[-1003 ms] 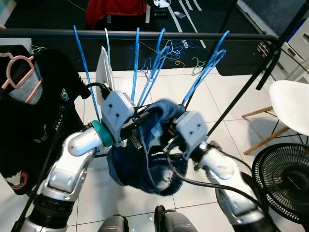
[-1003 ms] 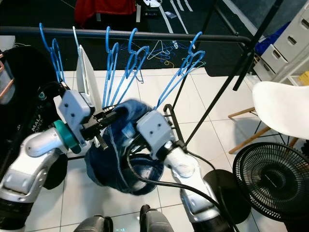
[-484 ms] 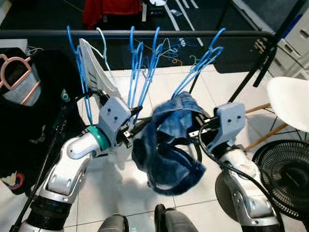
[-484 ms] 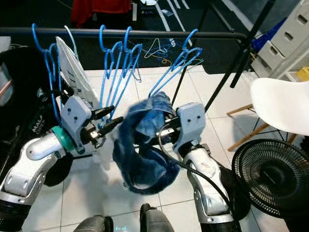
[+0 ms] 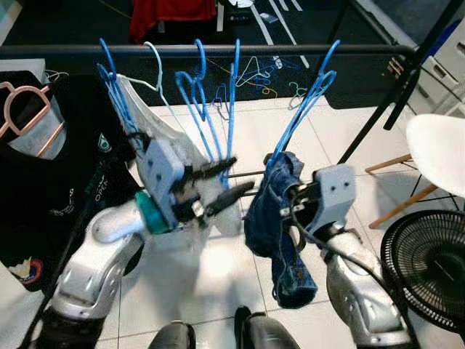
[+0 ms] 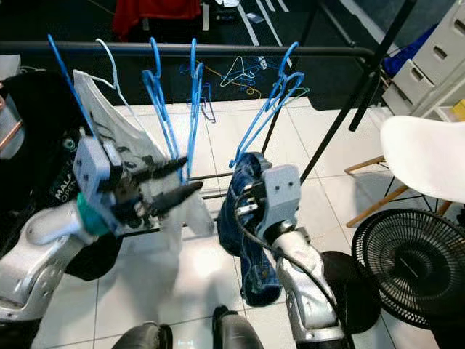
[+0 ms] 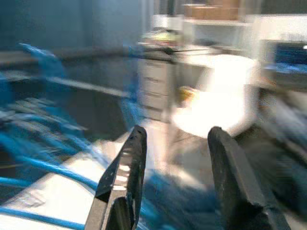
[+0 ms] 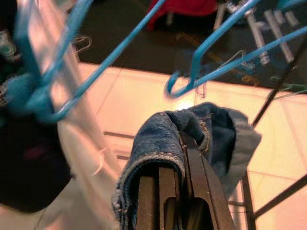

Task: Hang hanger

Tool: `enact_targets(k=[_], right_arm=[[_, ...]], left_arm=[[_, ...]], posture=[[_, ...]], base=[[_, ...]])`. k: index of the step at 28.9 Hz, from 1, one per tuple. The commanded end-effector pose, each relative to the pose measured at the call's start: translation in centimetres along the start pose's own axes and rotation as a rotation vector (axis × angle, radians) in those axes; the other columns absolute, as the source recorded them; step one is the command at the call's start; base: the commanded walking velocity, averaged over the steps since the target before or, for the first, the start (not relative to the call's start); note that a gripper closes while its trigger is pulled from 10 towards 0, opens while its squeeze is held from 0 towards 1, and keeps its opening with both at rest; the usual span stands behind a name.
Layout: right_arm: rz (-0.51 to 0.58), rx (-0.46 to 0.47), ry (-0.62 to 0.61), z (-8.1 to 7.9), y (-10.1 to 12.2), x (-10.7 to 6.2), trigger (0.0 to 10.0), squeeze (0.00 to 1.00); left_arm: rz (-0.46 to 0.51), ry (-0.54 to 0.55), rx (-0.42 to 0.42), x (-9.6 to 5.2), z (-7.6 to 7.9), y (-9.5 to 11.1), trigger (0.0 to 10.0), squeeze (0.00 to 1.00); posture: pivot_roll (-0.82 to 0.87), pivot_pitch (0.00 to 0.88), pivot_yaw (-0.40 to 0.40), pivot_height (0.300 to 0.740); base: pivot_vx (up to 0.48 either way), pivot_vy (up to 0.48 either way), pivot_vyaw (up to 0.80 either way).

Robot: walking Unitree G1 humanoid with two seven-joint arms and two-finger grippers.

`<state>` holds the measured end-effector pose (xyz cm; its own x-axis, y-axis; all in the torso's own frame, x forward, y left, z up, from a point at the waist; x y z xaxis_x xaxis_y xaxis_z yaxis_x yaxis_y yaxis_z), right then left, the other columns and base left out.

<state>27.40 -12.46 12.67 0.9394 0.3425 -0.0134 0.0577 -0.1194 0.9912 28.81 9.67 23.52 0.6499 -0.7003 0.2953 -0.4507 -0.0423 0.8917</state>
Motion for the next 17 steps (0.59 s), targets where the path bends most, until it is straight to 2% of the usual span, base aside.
enact_targets(k=[1,3,4,5,6,7,8,12,13,14,15,16,17], right_arm=[[0.007,-0.003,0.019,-0.2,0.1,-0.5,0.0,0.0],[0.007,-0.003,0.019,-0.2,0.1,-0.5,0.0,0.0],[0.01,0.011,0.035,-0.4,0.1,-0.7,0.0,0.0],[0.01,0.011,0.035,-0.4,0.1,-0.7,0.0,0.0],[0.013,0.02,0.045,-0.5,0.1,-0.8,0.0,0.0],[0.013,0.02,0.045,-0.5,0.1,-0.8,0.0,0.0],[0.019,0.025,0.05,-0.6,0.1,-0.7,0.0,0.0],[0.023,0.027,0.053,-0.7,0.2,-0.6,0.0,0.0],[0.027,0.029,0.053,-0.7,0.3,-0.4,0.0,0.0],[0.027,0.029,0.053,-0.7,0.3,-0.4,0.0,0.0],[0.03,0.03,0.052,-0.8,0.3,-0.3,0.0,0.0],[0.03,0.03,0.052,-0.8,0.3,-0.3,0.0,0.0],[0.032,0.028,0.052,-0.8,0.4,-0.2,0.0,0.0]], left_arm=[[-0.089,0.14,0.054,0.6,-1.3,-1.1,10.0,0.0],[-0.089,0.14,0.054,0.6,-1.3,-1.1,10.0,0.0],[-0.154,0.23,0.128,1.4,-2.4,-1.2,10.0,0.0],[-0.154,0.23,0.128,1.4,-2.4,-1.2,10.0,0.0],[-0.198,0.285,0.183,1.9,-3.0,-1.1,10.0,0.0],[-0.198,0.285,0.183,1.9,-3.0,-1.1,10.0,0.0],[-0.237,0.302,0.201,2.5,-3.0,-1.1,10.0,0.0],[-0.265,0.296,0.2,3.1,-2.6,-1.1,10.0,0.0],[-0.32,0.298,0.189,3.6,-2.1,-1.8,10.0,0.0],[-0.32,0.298,0.189,3.6,-2.1,-1.8,10.0,0.0],[-0.376,0.317,0.159,4.0,-1.8,-2.8,10.0,0.0],[-0.376,0.317,0.159,4.0,-1.8,-2.8,10.0,0.0],[-0.429,0.347,0.136,4.3,-1.8,-4.0,10.0,0.0]], posture=[[-0.06,0.103,-0.001,0.733],[-0.06,0.103,-0.001,0.733],[-0.06,0.104,0.001,0.733],[-0.06,0.104,0.001,0.733],[-0.06,0.104,0.002,0.733],[-0.06,0.104,0.002,0.733],[-0.05,0.105,0.003,0.733],[-0.05,0.103,0.003,0.733],[-0.05,0.103,0.003,0.733],[-0.05,0.103,0.003,0.733],[-0.06,0.101,0.003,0.733],[-0.06,0.101,0.003,0.733],[-0.07,0.1,0.008,0.733]], base=[[0.0,0.0,0.0],[0.0,0.0,0.0],[0.0,0.0,0.0],[0.0,0.0,0.0],[0.0,0.0,0.0],[0.0,0.0,0.0],[0.0,0.0,0.0],[0.0,0.0,0.0],[0.0,0.0,0.0],[0.0,0.0,0.0],[0.0,0.0,0.0],[0.0,0.0,0.0],[0.0,0.0,0.0]])
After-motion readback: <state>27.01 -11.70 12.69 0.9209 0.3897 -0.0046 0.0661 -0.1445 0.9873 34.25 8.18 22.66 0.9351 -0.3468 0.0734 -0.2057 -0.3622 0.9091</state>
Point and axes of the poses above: a point about 5 cm out from each wrist's last joint towards the gripper, its own x axis pointing out of the wrist towards the gripper, its own y axis along the axis of the wrist's last joint, z = x × y, the point moved 1 cm from there along x, pointing out of the wrist towards the gripper, and after that the axes turned 10 degrees about x, right-handed, at the moved point
